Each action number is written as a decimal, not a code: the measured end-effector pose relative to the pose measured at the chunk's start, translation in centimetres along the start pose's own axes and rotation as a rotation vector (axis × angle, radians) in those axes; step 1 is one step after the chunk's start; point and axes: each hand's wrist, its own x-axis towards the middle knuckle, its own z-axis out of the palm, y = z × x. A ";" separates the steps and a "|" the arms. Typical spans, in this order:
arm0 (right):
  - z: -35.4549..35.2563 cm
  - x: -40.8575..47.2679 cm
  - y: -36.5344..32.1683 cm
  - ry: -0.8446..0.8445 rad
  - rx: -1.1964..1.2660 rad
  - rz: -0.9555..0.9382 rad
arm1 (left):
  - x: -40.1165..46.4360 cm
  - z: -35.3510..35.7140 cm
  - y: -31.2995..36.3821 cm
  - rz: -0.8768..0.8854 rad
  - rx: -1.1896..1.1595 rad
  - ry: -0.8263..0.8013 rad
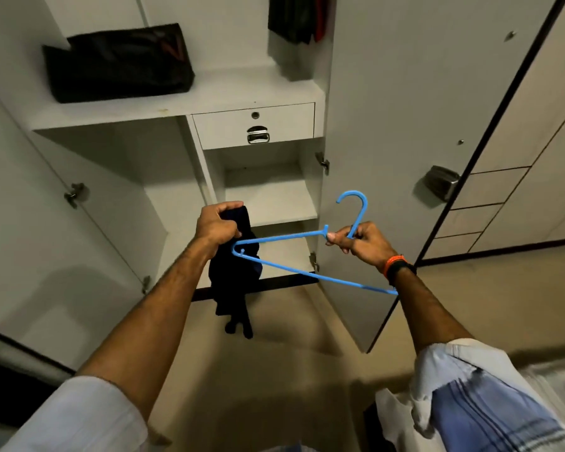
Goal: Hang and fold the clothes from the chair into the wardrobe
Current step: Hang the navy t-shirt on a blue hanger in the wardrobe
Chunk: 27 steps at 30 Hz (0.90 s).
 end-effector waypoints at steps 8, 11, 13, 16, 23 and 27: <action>1.8 1.8 -1.1 0.003 0.007 -0.053 | -0.9 -2.3 0.5 0.064 0.190 0.003; 3.1 2.1 -1.5 -0.080 -0.025 -0.079 | -1.3 -2.3 0.9 0.105 0.275 -0.082; 3.8 2.4 -1.8 -0.122 -0.072 -0.088 | -1.8 -2.1 1.2 0.127 0.326 -0.122; 4.7 2.7 -2.5 -0.138 -0.099 -0.100 | -2.5 -1.5 2.1 0.165 0.406 -0.172; 6.6 2.6 -3.5 -0.176 -0.190 -0.126 | -4.1 1.2 4.5 0.238 0.447 -0.317; 7.4 2.4 -3.6 -0.178 -0.188 -0.129 | -4.8 1.8 6.3 0.295 0.315 -0.406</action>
